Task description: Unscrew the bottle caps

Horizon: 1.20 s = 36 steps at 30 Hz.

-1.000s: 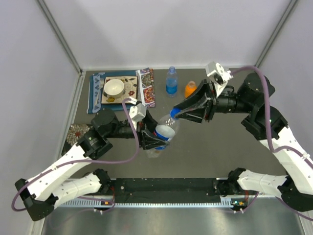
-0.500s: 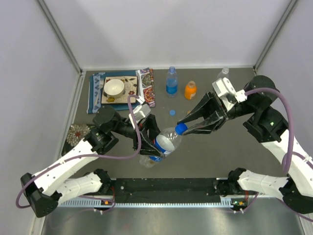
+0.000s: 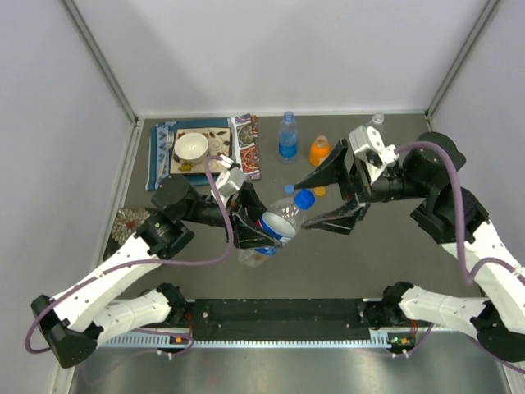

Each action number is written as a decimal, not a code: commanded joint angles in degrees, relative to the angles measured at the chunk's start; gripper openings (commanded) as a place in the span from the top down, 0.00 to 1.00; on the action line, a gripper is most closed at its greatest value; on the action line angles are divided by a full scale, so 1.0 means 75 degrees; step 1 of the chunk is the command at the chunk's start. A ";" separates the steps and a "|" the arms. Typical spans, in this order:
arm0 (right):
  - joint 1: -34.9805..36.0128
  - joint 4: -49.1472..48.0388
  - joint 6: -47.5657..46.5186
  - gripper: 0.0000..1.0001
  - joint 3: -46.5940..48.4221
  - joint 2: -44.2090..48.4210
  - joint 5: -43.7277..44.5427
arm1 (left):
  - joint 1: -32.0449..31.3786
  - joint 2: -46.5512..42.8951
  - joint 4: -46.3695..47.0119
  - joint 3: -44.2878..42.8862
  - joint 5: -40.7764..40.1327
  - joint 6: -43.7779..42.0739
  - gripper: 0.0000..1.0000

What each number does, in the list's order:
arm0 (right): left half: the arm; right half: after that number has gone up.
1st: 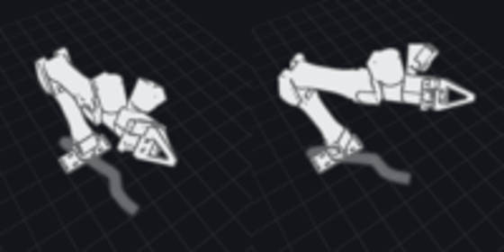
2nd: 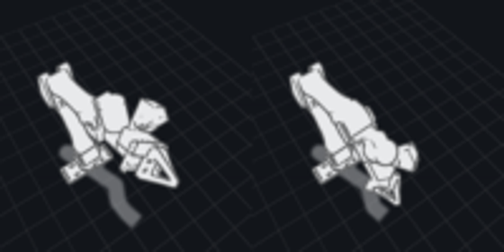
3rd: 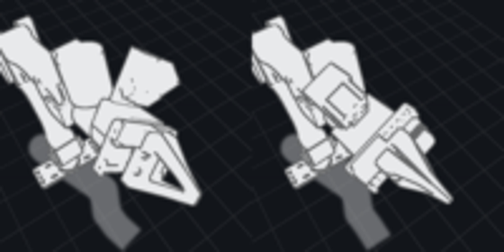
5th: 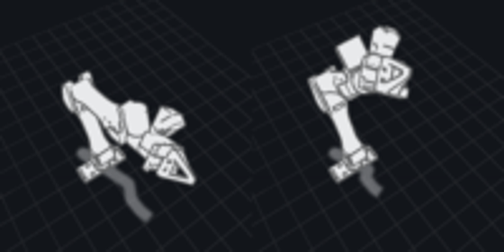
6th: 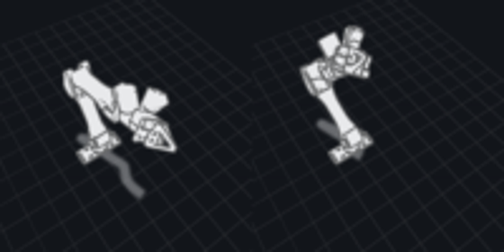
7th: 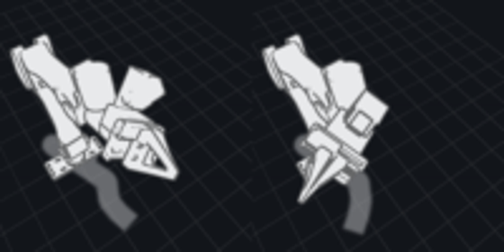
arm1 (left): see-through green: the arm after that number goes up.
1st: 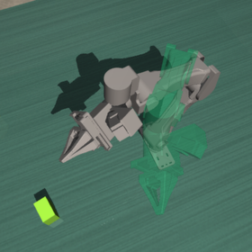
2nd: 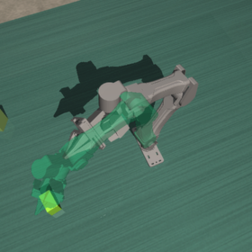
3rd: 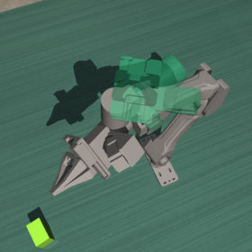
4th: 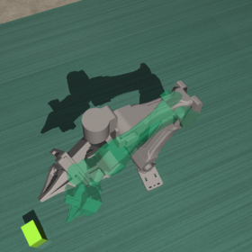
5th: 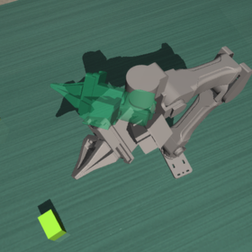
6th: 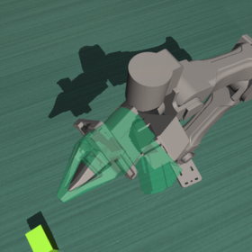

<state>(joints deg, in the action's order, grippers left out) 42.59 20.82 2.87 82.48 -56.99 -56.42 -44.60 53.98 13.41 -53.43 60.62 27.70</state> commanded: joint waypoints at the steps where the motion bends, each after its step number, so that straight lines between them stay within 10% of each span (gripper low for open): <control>1: 0.0040 0.0142 0.0483 0.16 0.0521 0.0064 0.2211 | 0.0017 -0.0329 -0.0744 -0.0411 -0.1249 -0.1326 0.58; 6: 0.0052 -0.0407 0.1348 0.01 0.0979 -0.0007 0.3045 | 0.0029 -0.0411 -0.1073 -0.0388 -0.2442 -0.1911 0.59; 23: 0.0181 0.0388 0.3963 0.08 0.1682 -0.1482 0.6796 | -0.1423 -0.0553 -0.1717 -0.0200 -0.9989 -0.3647 0.62; 36: 0.0638 0.0435 0.3941 0.12 0.2304 -0.2479 0.7500 | -0.1788 -0.0458 -0.1753 -0.0118 -1.0989 -0.4151 0.61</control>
<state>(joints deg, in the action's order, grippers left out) 46.30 25.78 32.21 96.18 -75.11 -1.89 -57.54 50.52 -1.78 -54.19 -18.87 -2.00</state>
